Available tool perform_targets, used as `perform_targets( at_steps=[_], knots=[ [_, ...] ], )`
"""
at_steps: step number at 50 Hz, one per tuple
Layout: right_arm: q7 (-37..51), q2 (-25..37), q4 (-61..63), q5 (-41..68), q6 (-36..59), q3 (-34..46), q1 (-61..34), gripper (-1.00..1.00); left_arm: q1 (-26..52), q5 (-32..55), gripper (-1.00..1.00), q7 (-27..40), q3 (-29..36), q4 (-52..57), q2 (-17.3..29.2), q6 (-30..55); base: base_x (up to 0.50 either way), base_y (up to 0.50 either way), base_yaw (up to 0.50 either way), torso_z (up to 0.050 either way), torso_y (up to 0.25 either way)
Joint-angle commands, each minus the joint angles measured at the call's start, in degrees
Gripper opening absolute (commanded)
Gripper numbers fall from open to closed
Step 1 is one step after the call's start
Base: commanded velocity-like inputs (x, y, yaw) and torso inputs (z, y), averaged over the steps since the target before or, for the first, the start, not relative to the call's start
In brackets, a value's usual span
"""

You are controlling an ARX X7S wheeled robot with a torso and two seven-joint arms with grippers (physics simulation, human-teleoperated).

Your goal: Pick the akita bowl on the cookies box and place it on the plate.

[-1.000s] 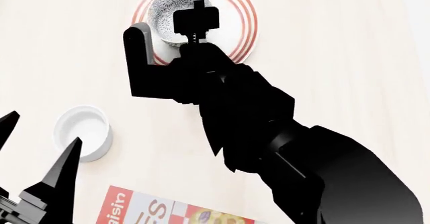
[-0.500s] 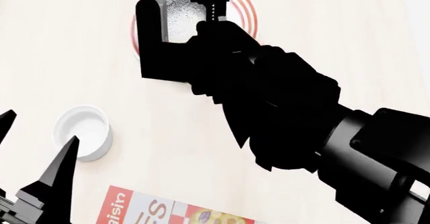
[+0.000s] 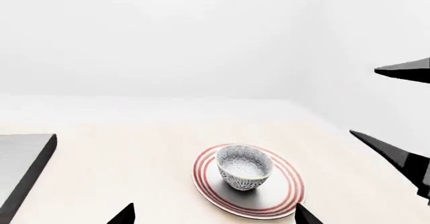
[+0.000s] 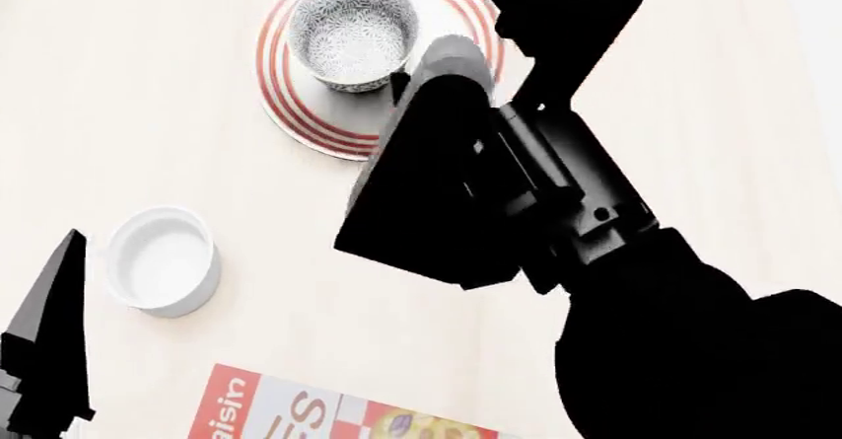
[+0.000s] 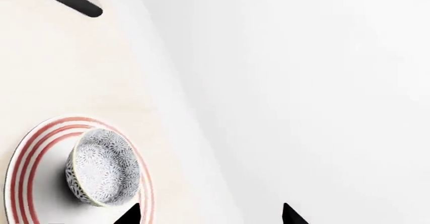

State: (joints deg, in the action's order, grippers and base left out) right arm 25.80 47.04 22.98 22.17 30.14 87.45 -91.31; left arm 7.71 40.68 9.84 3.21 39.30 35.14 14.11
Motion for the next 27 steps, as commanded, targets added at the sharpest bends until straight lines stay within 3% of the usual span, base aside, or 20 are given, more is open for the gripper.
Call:
perform_targets(
  at_steps=[1, 10, 13, 19, 23, 24, 25, 27],
  knots=[
    [26.7, 18.9, 20.5, 2.6, -11.4, -6.6, 13.0, 1.0, -2.6, -2.4, 1.0, 6.0, -5.7, 3.7, -2.4, -4.4, 0.0, 0.0, 0.0, 0.0, 0.0],
    [50.1, 34.2, 31.6, -8.7, -25.3, -2.9, 25.1, 1.0, -7.5, -4.2, 1.0, 8.5, -13.3, 8.2, -5.8, -13.1, 0.0, 0.0, 0.0, 0.0, 0.0],
    [55.6, 37.4, 35.5, -15.9, -23.3, -0.5, 28.1, 1.0, -9.3, -5.8, 1.0, 8.6, -15.7, 8.7, -7.7, -17.0, 0.0, 0.0, 0.0, 0.0, 0.0],
    [63.3, 42.5, 37.0, -23.8, -29.8, 3.1, 32.3, 1.0, -11.2, -6.4, 1.0, 8.6, -19.1, 8.9, -10.3, -22.0, 0.0, 0.0, 0.0, 0.0, 0.0],
    [64.2, 42.9, 37.0, -18.1, -32.2, -1.7, 28.1, 1.0, -12.3, -6.7, 1.0, 8.2, -21.1, 8.4, -12.5, -26.1, 0.0, 0.0, 0.0, 0.0, 0.0],
    [64.2, 36.0, 37.0, -26.2, -28.3, -10.3, 36.6, 1.0, -12.3, -7.0, 1.0, 8.1, -21.5, 8.1, -13.5, -27.5, 0.0, 0.0, 0.0, 0.0, 0.0],
    [55.6, 27.4, 34.5, -19.4, -36.9, -18.9, 45.2, 1.0, -12.4, -7.1, 1.0, 7.9, -21.7, 8.0, -14.2, -28.6, 0.0, 0.0, 0.0, 0.0, 0.0],
    [38.4, 10.3, 33.6, -20.1, -53.2, -36.1, 62.4, 1.0, -12.7, -7.6, 1.0, 7.3, -21.7, 7.8, -15.3, -30.4, 0.0, 0.0, 0.0, 0.0, 0.0]
  ],
)
